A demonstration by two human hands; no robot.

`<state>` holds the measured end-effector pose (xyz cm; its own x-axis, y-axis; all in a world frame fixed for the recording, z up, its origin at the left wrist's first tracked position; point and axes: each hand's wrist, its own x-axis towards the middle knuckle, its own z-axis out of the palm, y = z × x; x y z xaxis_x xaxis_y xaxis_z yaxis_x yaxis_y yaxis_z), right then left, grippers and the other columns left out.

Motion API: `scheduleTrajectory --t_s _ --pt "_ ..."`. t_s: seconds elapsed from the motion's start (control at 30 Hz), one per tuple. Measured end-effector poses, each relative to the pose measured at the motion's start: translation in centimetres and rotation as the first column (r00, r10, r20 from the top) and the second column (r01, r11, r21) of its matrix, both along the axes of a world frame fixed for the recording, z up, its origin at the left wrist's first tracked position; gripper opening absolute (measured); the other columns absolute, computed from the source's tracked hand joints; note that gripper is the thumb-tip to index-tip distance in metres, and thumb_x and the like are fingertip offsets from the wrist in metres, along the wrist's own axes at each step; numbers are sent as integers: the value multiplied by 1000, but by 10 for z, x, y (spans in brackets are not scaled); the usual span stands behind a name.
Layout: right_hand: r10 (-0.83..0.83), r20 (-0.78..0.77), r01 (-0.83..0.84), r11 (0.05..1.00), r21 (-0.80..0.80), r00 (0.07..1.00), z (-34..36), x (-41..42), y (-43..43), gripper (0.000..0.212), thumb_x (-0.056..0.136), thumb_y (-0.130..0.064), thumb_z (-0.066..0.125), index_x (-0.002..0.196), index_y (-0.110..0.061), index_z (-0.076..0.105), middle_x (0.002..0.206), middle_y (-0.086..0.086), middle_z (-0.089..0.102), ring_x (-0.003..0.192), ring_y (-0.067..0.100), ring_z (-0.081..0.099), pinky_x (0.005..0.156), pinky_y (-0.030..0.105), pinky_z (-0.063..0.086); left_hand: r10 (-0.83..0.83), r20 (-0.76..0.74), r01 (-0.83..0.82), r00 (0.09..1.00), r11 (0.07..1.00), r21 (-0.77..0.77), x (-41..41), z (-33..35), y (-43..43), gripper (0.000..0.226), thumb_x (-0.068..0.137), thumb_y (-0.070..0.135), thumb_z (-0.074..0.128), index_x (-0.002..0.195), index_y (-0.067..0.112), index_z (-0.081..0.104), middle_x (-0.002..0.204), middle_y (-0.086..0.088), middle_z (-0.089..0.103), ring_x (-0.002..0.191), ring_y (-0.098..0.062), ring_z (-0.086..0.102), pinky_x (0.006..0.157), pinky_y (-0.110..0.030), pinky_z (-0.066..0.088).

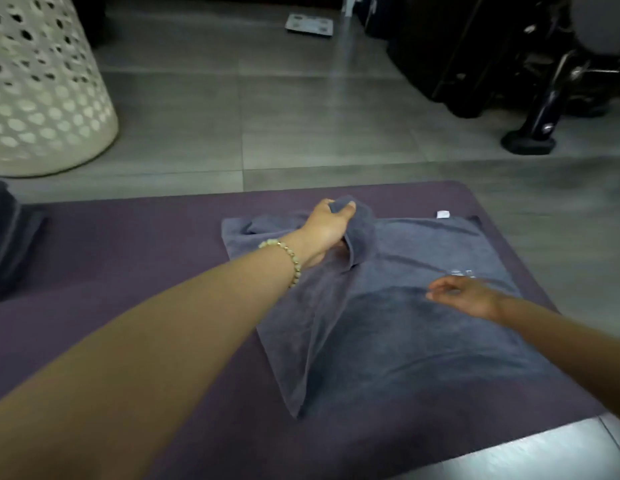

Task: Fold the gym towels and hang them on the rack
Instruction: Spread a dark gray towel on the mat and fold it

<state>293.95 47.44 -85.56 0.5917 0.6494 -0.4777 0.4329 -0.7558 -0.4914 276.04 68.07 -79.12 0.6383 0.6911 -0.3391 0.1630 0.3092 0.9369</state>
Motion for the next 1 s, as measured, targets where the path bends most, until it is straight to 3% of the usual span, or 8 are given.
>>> scheduleTrajectory --t_s 0.1,0.2,0.3,0.4,0.47,0.63,0.8,1.0 --pt "-189 -30 190 979 70 982 -23 14 -40 33 84 -19 72 113 -6 63 114 5 62 103 14 54 86 19 36 -49 -65 47 997 998 -39 39 -38 -49 17 96 24 55 106 12 51 105 -11 61 96 -24 59 87 -39 50" --pt "-299 -36 301 951 70 954 -39 24 -73 41 83 -12 72 120 1 59 122 12 60 103 15 53 77 12 37 -57 -140 46 989 996 -75 43 -89 -88 13 93 21 60 102 12 59 103 -10 65 95 -24 62 89 -42 52" --pt "-404 -8 403 912 76 915 -52 38 -104 48 79 -2 73 122 9 54 126 15 56 110 25 54 80 12 34 -83 -212 49 974 986 -161 45 -124 -104 34 93 24 60 123 8 59 111 -12 66 101 -29 65 86 -44 55" --pt "-499 24 497 865 66 866 -60 57 -135 66 71 -16 83 128 -1 52 130 15 54 117 25 52 104 30 37 -113 -219 69 969 978 -195 55 -134 -115 35 94 25 58 127 11 56 116 -10 64 106 -28 62 85 -39 54" --pt "-574 52 574 819 12 817 -71 70 -156 76 67 -29 86 132 -10 51 135 20 49 125 34 49 108 44 37 -144 -216 98 966 972 -212 61 -135 -124 37 94 26 57 129 13 55 121 -10 63 109 -28 61 89 -44 54" --pt "-737 3 736 676 -23 676 -87 75 -177 81 70 -40 82 137 -12 45 141 19 42 128 39 43 110 48 35 -125 -197 84 972 975 -204 68 -139 -126 36 96 26 54 128 10 56 116 -11 65 106 -28 63 92 -48 52" --pt "-844 -9 844 536 -4 536 -92 74 -188 86 70 -44 81 140 -13 41 142 18 38 130 40 39 110 50 35 -107 -180 69 978 976 -205 73 -145 -127 19 95 27 55 110 16 62 107 -8 67 103 -27 64 94 -49 51" --pt "-910 -182 928 360 97 372 -95 86 -196 75 74 -25 81 135 -1 45 131 9 50 120 33 50 104 38 41 -65 -135 32 989 971 -235 84 -140 -133 25 95 25 56 115 11 61 105 -6 66 94 -19 64 86 -37 53"
